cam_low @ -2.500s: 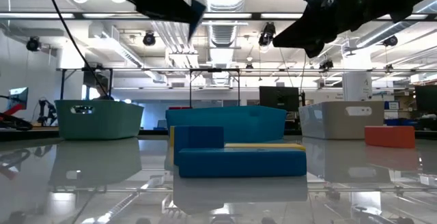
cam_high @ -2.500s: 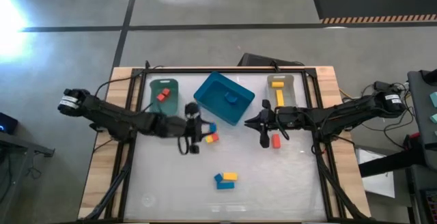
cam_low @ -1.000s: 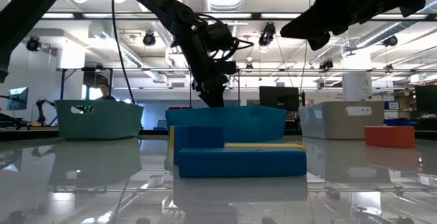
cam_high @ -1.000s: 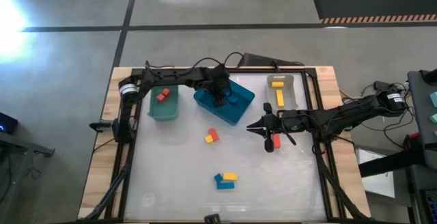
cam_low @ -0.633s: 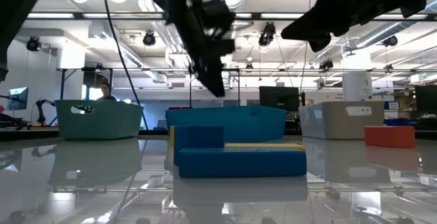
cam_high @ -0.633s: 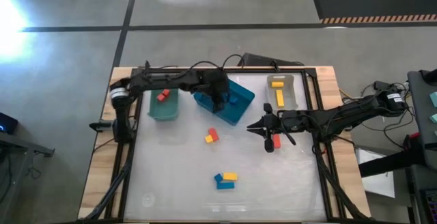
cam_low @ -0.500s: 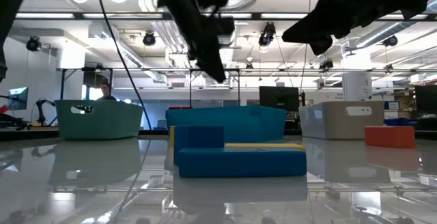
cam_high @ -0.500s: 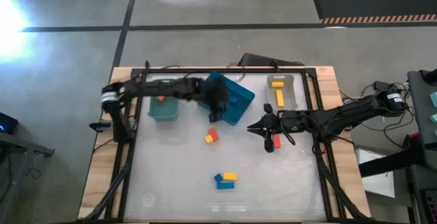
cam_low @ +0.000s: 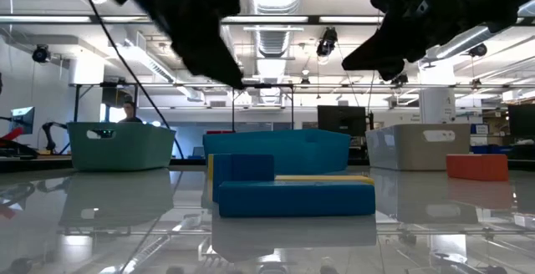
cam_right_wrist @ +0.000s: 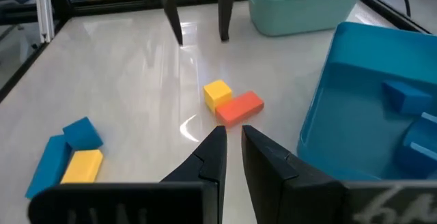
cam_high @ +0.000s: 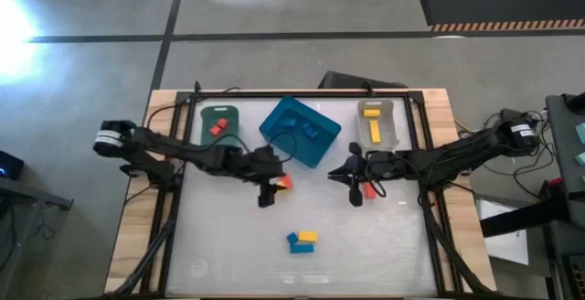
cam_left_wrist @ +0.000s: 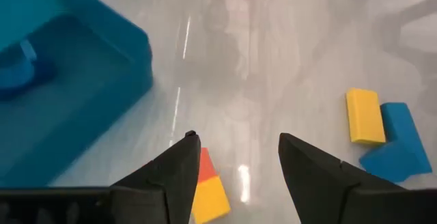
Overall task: Sort & place blocks by color
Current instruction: Put the yellow block into the gray bin
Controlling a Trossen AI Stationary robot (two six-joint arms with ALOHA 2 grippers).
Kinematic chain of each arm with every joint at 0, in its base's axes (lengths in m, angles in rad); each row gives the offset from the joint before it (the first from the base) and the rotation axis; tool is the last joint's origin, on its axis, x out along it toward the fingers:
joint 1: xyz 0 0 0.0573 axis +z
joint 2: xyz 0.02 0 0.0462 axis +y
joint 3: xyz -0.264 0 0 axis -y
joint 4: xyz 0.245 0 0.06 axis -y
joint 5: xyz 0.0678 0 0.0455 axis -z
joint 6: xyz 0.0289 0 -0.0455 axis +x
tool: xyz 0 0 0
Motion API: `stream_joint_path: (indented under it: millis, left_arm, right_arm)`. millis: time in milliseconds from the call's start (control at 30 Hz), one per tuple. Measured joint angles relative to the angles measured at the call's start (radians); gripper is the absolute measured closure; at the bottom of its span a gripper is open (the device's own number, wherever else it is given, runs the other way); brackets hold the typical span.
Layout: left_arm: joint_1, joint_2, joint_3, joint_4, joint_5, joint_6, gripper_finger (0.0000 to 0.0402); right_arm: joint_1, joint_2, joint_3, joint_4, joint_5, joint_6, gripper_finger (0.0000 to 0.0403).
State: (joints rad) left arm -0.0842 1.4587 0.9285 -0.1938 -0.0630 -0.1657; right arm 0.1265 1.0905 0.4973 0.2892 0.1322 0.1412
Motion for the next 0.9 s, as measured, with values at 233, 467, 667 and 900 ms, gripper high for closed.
stream_joint_path:
  millis: [233,467,667,900]
  left_arm:
    - [-0.016,0.007,-0.185,0.219,-0.041,-0.092,0.0219]
    - [-0.019,0.017,-0.223,0.212,-0.107,-0.144,0.0218]
    - [-0.021,0.032,-0.224,0.208,-0.107,-0.144,0.0183]
    - [-0.022,0.109,-0.224,0.251,-0.107,-0.140,0.0132]
  right_arm:
    - [0.000,0.032,0.002,0.038,0.000,-0.010,0.0367]
    - [0.000,0.025,0.002,0.053,0.000,-0.030,0.0367]
    - [0.000,0.024,0.002,0.067,0.000,-0.041,0.0367]
    - [0.000,0.024,0.002,0.067,0.001,-0.039,0.0367]
